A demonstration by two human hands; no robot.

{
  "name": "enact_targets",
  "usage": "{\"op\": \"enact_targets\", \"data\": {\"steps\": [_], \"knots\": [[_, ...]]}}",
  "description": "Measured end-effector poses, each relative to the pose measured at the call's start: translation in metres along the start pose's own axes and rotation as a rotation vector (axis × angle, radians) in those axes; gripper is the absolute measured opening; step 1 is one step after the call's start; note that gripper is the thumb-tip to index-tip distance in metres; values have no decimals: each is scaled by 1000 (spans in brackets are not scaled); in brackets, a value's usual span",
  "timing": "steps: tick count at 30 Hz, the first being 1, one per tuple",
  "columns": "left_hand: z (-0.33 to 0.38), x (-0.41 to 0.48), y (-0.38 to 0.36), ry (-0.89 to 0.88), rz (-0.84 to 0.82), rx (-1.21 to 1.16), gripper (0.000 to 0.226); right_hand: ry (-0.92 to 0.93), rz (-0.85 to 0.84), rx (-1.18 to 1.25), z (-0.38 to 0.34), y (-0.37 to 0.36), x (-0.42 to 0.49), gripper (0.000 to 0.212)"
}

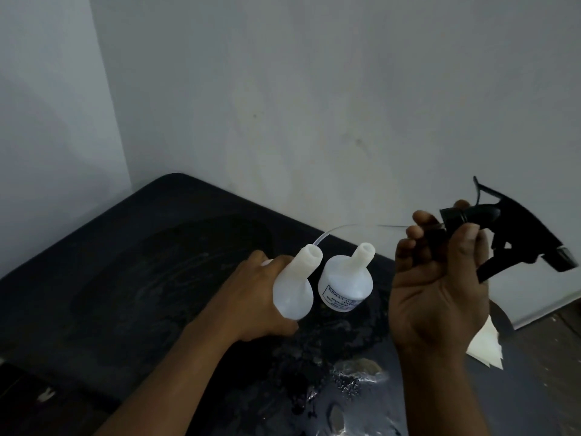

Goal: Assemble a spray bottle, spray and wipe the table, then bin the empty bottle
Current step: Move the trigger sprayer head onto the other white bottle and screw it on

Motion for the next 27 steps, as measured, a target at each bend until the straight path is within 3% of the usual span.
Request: {"op": "enact_targets", "data": {"steps": [7,12,16,19,21,27], "knots": [[9,-3,1,-84,61,-120,82,-131,-92,-89,7,-8,-8,13],[13,-3,0,-124,92,-160,85,-188,-152,-316,17,-7,-11,20],[17,-5,-1,-156,92,-197,91,-188,-168,-469,21,-6,-12,14],[20,-5,-1,-187,93,-203,93,-188,-199,-566,29,-4,-15,26],[22,-5,0,-200,88,-211,93,-193,-227,-588,33,-3,-16,31],[20,-7,-3,-227,51,-203,86,-212,-270,-600,37,2,-16,21]]}}
Point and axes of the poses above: each hand's wrist, its own x-axis towards the middle knuckle, its own y-axis out of the back of the hand, z = x × y, the point moved 1 cm from there along x, towards the middle knuckle, and after that the axes turned 7 degrees about -x, right-handed, at the moved point
